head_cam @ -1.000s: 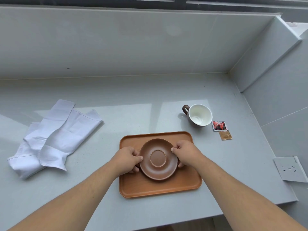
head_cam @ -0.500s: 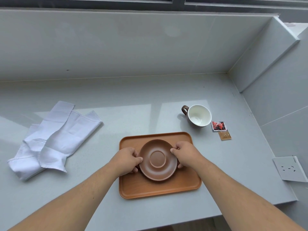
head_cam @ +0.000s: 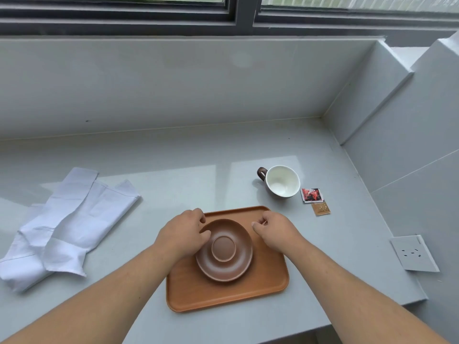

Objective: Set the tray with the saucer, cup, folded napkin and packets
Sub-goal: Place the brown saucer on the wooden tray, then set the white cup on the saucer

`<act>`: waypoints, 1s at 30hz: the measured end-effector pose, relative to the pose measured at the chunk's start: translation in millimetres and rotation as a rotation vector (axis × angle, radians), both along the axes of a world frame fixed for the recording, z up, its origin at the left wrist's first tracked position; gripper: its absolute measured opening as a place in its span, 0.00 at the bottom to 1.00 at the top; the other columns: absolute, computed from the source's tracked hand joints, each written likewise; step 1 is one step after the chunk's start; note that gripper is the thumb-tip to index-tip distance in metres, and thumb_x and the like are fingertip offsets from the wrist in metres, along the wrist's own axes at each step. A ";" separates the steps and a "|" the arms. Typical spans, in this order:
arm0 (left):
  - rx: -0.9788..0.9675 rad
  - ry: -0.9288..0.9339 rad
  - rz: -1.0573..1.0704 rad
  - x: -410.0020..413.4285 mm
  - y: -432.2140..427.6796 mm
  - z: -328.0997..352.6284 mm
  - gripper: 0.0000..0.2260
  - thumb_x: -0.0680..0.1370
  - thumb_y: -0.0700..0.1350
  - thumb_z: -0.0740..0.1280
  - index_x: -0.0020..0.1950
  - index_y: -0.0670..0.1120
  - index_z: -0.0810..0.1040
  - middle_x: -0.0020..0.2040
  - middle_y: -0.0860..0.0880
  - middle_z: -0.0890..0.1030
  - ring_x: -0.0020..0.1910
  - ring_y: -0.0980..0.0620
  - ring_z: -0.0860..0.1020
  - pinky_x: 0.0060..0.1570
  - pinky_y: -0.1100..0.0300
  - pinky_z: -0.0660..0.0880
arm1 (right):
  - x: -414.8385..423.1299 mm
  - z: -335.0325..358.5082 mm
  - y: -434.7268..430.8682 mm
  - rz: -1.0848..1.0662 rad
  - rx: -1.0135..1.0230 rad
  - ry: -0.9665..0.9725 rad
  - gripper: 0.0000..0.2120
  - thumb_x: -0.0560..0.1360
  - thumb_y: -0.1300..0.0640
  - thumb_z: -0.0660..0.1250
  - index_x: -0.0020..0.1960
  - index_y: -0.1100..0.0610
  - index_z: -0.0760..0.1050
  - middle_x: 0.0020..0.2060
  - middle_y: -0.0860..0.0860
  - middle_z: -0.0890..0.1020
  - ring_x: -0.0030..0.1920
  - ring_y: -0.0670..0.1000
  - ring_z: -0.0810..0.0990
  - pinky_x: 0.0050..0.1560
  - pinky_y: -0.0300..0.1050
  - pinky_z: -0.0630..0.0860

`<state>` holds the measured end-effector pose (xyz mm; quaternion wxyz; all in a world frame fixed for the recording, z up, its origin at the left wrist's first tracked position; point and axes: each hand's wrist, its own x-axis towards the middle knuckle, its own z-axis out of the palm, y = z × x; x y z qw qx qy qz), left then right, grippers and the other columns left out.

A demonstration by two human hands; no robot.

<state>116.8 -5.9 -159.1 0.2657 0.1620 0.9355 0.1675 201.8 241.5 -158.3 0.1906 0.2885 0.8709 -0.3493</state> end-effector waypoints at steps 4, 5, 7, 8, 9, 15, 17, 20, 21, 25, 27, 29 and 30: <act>0.026 0.024 -0.024 -10.1 21.9 7.0 0.15 0.75 0.57 0.66 0.60 0.56 0.73 0.58 0.56 0.77 0.55 0.53 0.77 0.53 0.52 0.78 | 2.0 8.5 17.8 -0.052 -0.014 0.027 0.08 0.76 0.46 0.69 0.44 0.50 0.78 0.36 0.46 0.81 0.38 0.45 0.79 0.36 0.42 0.72; 0.031 0.026 -0.032 -12.4 27.6 8.6 0.16 0.75 0.57 0.66 0.62 0.56 0.73 0.61 0.56 0.77 0.57 0.53 0.77 0.54 0.51 0.78 | 2.6 9.9 22.2 -0.064 -0.015 0.030 0.07 0.76 0.46 0.68 0.44 0.49 0.77 0.36 0.46 0.81 0.38 0.45 0.80 0.35 0.41 0.71; 0.038 0.034 -0.051 -17.0 39.4 11.6 0.19 0.76 0.58 0.66 0.66 0.56 0.72 0.65 0.55 0.76 0.60 0.52 0.76 0.54 0.52 0.76 | 3.9 12.2 31.1 -0.086 -0.016 0.032 0.06 0.76 0.46 0.68 0.45 0.48 0.77 0.36 0.46 0.81 0.38 0.45 0.80 0.35 0.41 0.71; 0.041 0.041 -0.063 -19.4 45.7 12.5 0.20 0.76 0.58 0.66 0.67 0.56 0.72 0.66 0.55 0.75 0.61 0.52 0.76 0.53 0.53 0.75 | 4.4 12.9 35.8 -0.095 -0.016 0.032 0.06 0.76 0.46 0.68 0.45 0.48 0.76 0.37 0.46 0.82 0.39 0.45 0.80 0.35 0.42 0.71; 0.045 0.046 -0.076 -21.7 52.3 13.2 0.21 0.76 0.58 0.66 0.68 0.56 0.71 0.67 0.55 0.75 0.61 0.52 0.76 0.51 0.54 0.75 | 4.7 13.4 40.7 -0.102 -0.016 0.030 0.06 0.76 0.46 0.67 0.45 0.47 0.76 0.38 0.46 0.82 0.39 0.45 0.80 0.35 0.42 0.72; 0.065 0.065 -0.140 -39.2 96.4 17.6 0.25 0.76 0.58 0.66 0.72 0.57 0.68 0.70 0.53 0.75 0.65 0.50 0.75 0.56 0.52 0.75 | 3.1 13.2 70.2 -0.215 -0.043 0.004 0.12 0.77 0.48 0.65 0.59 0.48 0.72 0.40 0.48 0.81 0.41 0.48 0.81 0.38 0.44 0.73; 0.068 0.055 -0.152 -46.1 112.3 18.3 0.26 0.76 0.58 0.66 0.74 0.57 0.67 0.70 0.53 0.75 0.65 0.50 0.76 0.57 0.52 0.75 | 1.6 11.8 79.5 -0.270 -0.063 0.021 0.14 0.77 0.50 0.65 0.62 0.48 0.69 0.40 0.49 0.81 0.40 0.48 0.81 0.36 0.43 0.73; 0.071 0.022 -0.160 -55.9 134.1 18.1 0.28 0.76 0.57 0.67 0.75 0.58 0.65 0.70 0.53 0.76 0.63 0.50 0.77 0.55 0.53 0.75 | -2.4 10.8 92.6 -0.334 -0.092 0.071 0.19 0.78 0.55 0.64 0.68 0.49 0.67 0.44 0.48 0.79 0.40 0.47 0.79 0.35 0.42 0.72; 0.072 0.009 -0.162 -58.7 140.5 17.8 0.29 0.76 0.57 0.67 0.76 0.58 0.63 0.70 0.54 0.76 0.63 0.50 0.78 0.55 0.54 0.75 | -4.4 10.8 96.8 -0.360 -0.110 0.088 0.21 0.78 0.57 0.63 0.70 0.49 0.67 0.47 0.48 0.78 0.42 0.48 0.79 0.37 0.41 0.73; 0.063 -0.034 -0.155 -70.2 162.9 16.0 0.33 0.77 0.57 0.66 0.80 0.59 0.56 0.71 0.55 0.77 0.65 0.48 0.77 0.55 0.54 0.74 | -17.3 14.5 109.7 -0.448 -0.229 0.115 0.27 0.80 0.61 0.58 0.78 0.49 0.64 0.62 0.46 0.71 0.55 0.56 0.82 0.56 0.51 0.80; 0.056 -0.057 -0.146 -75.8 172.3 14.9 0.34 0.77 0.56 0.66 0.80 0.59 0.54 0.71 0.54 0.77 0.66 0.48 0.77 0.56 0.54 0.74 | -25.7 17.7 114.1 -0.506 -0.340 0.116 0.27 0.81 0.62 0.55 0.79 0.48 0.63 0.64 0.47 0.70 0.52 0.58 0.84 0.58 0.53 0.81; 0.043 -0.079 -0.133 -82.5 182.4 11.6 0.34 0.78 0.55 0.65 0.81 0.59 0.53 0.71 0.53 0.76 0.66 0.47 0.76 0.58 0.53 0.75 | -34.9 18.1 120.7 -0.532 -0.413 0.098 0.28 0.81 0.61 0.54 0.80 0.47 0.62 0.63 0.46 0.71 0.50 0.59 0.86 0.56 0.52 0.82; 0.033 -0.087 -0.126 -86.2 187.2 9.3 0.34 0.78 0.54 0.65 0.81 0.59 0.53 0.71 0.52 0.77 0.66 0.47 0.77 0.58 0.53 0.75 | -39.2 17.0 123.9 -0.538 -0.439 0.090 0.28 0.81 0.60 0.54 0.80 0.47 0.62 0.59 0.44 0.73 0.50 0.60 0.87 0.55 0.51 0.82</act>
